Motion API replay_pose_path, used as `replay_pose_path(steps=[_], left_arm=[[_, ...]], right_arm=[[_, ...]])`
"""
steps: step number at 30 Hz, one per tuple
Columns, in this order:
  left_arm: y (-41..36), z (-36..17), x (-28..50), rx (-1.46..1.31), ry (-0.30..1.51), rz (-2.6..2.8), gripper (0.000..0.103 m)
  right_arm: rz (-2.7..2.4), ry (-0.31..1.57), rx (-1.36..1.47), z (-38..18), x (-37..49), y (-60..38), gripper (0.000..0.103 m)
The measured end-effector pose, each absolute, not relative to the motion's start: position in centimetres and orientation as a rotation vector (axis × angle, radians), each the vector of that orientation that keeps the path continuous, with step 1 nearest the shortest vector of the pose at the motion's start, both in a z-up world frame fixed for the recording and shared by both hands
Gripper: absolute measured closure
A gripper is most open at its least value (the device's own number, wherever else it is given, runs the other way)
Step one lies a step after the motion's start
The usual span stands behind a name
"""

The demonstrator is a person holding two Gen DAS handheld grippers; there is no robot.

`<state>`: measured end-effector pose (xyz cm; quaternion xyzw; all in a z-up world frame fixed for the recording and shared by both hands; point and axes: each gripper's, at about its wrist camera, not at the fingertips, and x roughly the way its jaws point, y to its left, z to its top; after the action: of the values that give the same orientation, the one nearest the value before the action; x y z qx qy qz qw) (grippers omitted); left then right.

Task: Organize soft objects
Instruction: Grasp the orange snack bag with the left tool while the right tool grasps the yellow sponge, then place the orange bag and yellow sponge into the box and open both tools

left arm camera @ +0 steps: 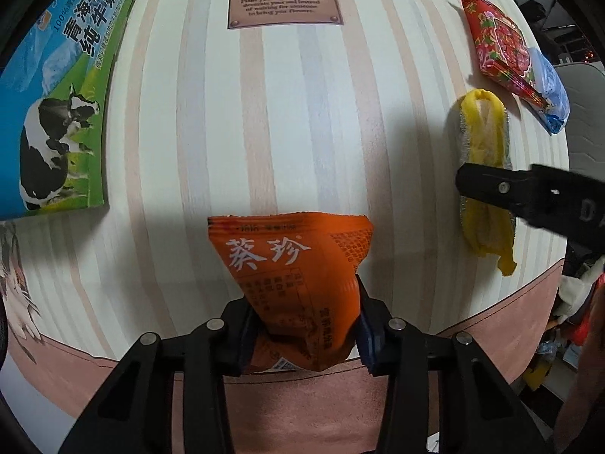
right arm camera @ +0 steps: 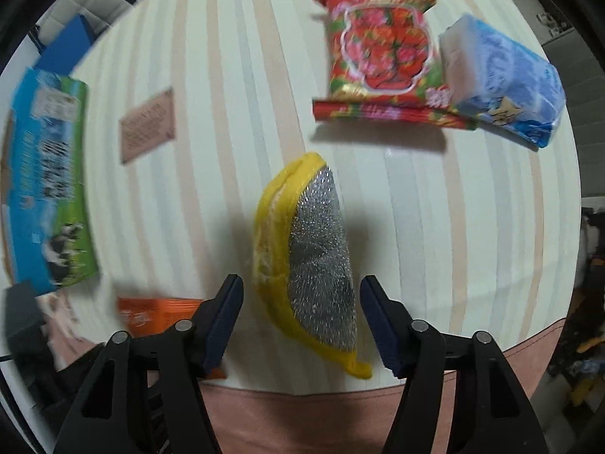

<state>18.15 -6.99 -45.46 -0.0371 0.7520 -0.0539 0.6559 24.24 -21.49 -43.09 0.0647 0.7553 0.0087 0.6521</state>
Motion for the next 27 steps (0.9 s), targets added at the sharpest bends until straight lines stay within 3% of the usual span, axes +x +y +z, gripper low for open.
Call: replay_pose_path(steps=[5, 12, 19, 24, 27], left_arm=[[-5.5, -43.0, 17.6, -0.095, 1.695, -0.131, 0.066], [-1.1, -34.2, 15.6, -0.121, 1.555, -0.196, 0.066], [10.7, -24.2, 17.2, -0.190, 1.392, -0.129, 0.066], [20.0, -21.9, 21.9, -0.141, 1.353, 0.008, 0.066], [25.4, -24.0, 25.8, -0.101, 1.394, 0.083, 0.066]], right_arm=[[0.032, 1.681, 0.132, -41.3, 23.5, -19.9, 0.056], [0.139, 1.549, 0.193, -32.9, 23.3, -16.6, 0.057], [0.339, 1.424, 0.237, -23.5, 23.2, -7.1, 0.057], [0.444, 1.429, 0.248, -22.7, 24.5, 1.2, 0.057], [0.460, 1.444, 0.235, -24.3, 25.8, 6.2, 0.057]])
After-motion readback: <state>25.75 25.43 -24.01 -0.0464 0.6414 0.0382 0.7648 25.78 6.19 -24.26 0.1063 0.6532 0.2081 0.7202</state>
